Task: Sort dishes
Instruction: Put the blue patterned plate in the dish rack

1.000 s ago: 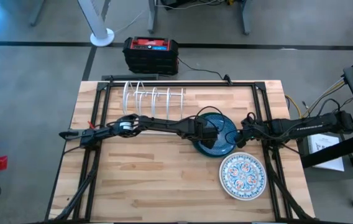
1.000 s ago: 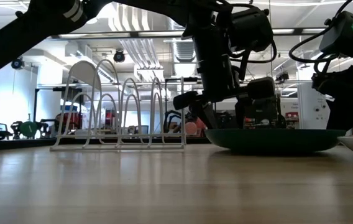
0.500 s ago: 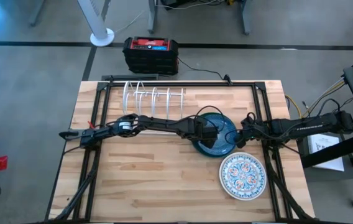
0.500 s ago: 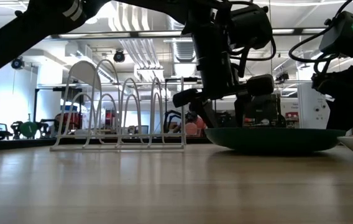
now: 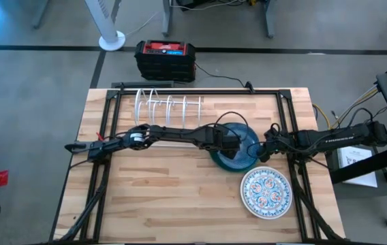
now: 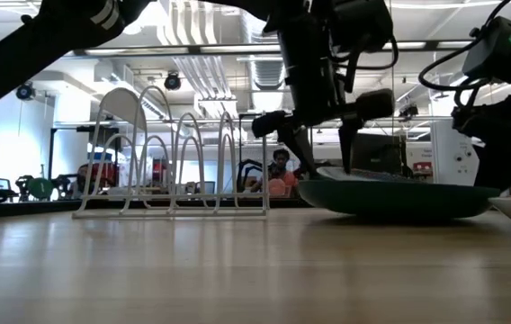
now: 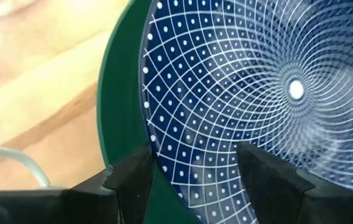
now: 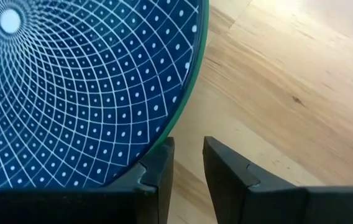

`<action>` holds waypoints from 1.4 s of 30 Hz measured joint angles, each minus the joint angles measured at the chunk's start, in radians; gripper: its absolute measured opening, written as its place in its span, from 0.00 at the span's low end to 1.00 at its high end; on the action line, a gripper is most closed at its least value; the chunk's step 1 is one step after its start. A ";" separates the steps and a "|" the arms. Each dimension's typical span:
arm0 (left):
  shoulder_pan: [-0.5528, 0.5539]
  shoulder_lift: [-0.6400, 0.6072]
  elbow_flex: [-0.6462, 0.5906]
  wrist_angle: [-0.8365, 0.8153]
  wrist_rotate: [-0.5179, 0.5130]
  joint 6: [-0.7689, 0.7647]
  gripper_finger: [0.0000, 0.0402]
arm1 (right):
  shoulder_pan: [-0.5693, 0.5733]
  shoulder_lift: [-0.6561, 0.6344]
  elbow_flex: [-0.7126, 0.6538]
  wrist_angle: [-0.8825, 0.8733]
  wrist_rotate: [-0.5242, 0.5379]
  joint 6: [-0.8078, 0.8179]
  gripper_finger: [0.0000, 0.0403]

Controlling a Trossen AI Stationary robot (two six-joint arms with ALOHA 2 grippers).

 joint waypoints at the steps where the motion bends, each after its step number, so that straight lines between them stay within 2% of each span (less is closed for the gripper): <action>1: 0.000 0.000 0.007 -0.004 -0.001 0.005 0.54 | 0.000 0.000 0.000 0.000 0.000 0.000 0.20; 10: 0.000 0.000 0.015 -0.004 0.006 0.016 0.54 | 0.000 0.000 0.000 0.000 0.001 0.000 0.18; 21: 0.000 0.000 0.015 -0.002 -0.003 0.015 0.54 | 0.000 0.000 0.000 0.002 0.008 0.000 0.20; 36: 0.000 0.001 0.014 0.004 -0.019 0.002 0.54 | 0.000 0.000 0.000 0.010 0.007 0.000 0.18; 42: -0.001 0.002 0.009 0.006 -0.086 0.003 0.54 | 0.000 -0.001 0.000 0.023 0.005 0.000 0.21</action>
